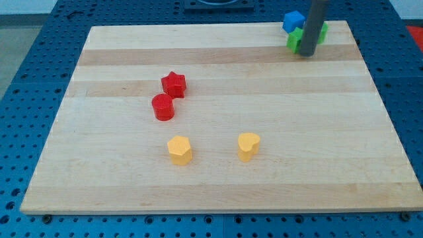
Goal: Push the green star closer to blue cube
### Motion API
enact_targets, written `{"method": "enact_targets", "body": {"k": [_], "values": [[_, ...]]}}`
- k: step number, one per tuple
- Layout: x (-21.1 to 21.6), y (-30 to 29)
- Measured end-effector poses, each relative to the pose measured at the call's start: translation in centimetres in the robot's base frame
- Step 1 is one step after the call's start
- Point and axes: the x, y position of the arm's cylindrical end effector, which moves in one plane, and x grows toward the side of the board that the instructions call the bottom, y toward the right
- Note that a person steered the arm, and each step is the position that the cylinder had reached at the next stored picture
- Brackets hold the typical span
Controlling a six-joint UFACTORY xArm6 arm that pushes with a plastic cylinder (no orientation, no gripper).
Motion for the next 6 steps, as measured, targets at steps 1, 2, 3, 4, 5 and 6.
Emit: {"method": "enact_targets", "body": {"k": [1,2,3,4,5,6], "values": [[-0.2,0.0],[0.0,-0.6],[0.0,-2.3],[-0.2,-2.9],[-0.3,-2.9],[-0.5,-2.5]]}}
